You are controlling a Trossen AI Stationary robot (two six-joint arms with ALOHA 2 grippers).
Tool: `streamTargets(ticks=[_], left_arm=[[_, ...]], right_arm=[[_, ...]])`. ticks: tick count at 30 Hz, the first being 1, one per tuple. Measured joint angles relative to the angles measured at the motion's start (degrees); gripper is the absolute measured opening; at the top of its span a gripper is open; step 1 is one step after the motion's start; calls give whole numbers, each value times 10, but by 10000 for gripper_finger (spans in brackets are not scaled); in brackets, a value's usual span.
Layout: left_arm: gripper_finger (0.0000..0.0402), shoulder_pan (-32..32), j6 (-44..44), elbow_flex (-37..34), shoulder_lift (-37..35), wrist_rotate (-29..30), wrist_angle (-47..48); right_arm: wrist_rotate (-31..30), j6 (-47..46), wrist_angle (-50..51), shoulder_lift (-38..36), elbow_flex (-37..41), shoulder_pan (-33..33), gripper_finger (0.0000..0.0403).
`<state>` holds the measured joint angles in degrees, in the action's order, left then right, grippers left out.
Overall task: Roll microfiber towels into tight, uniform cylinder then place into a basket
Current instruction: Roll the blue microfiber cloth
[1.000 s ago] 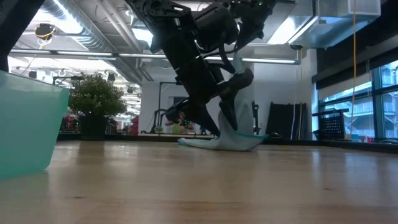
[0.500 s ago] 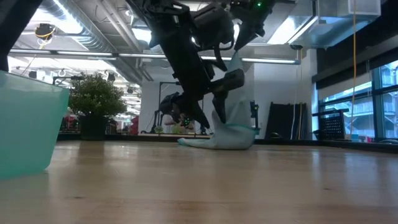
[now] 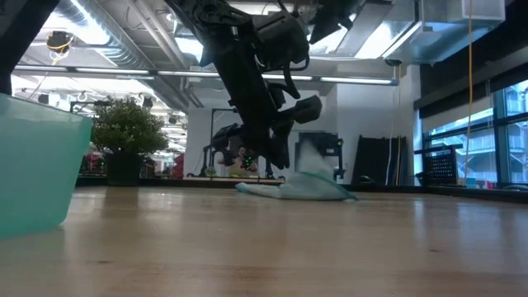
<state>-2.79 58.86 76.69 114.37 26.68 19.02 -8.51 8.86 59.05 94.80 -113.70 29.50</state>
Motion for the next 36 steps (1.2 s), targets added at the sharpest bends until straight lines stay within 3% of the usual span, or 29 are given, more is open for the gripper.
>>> streamTargets(ticks=[3, 10, 17, 23, 29, 36], left_arm=[[6, -1, -19, 0, 0, 0, -1], [2, -1, -31, 0, -1, -11, 0], [2, 0, -55, 0, -59, -44, 71], [2, 22, -53, 1, -133, -35, 158], [2, 49, -28, 0, -179, -12, 202], [2, 71, 10, 0, -194, 13, 251]], right_arm=[[0, 1, 1, 0, -10, 0, 0], [3, 19, 28, 0, -19, 0, 0], [87, 52, 73, 2, -1, 4, 0], [197, 79, 14, 3, 109, 36, 0], [191, 82, -69, 4, 219, 46, 5], [157, 71, -163, 6, 300, 65, 48]])
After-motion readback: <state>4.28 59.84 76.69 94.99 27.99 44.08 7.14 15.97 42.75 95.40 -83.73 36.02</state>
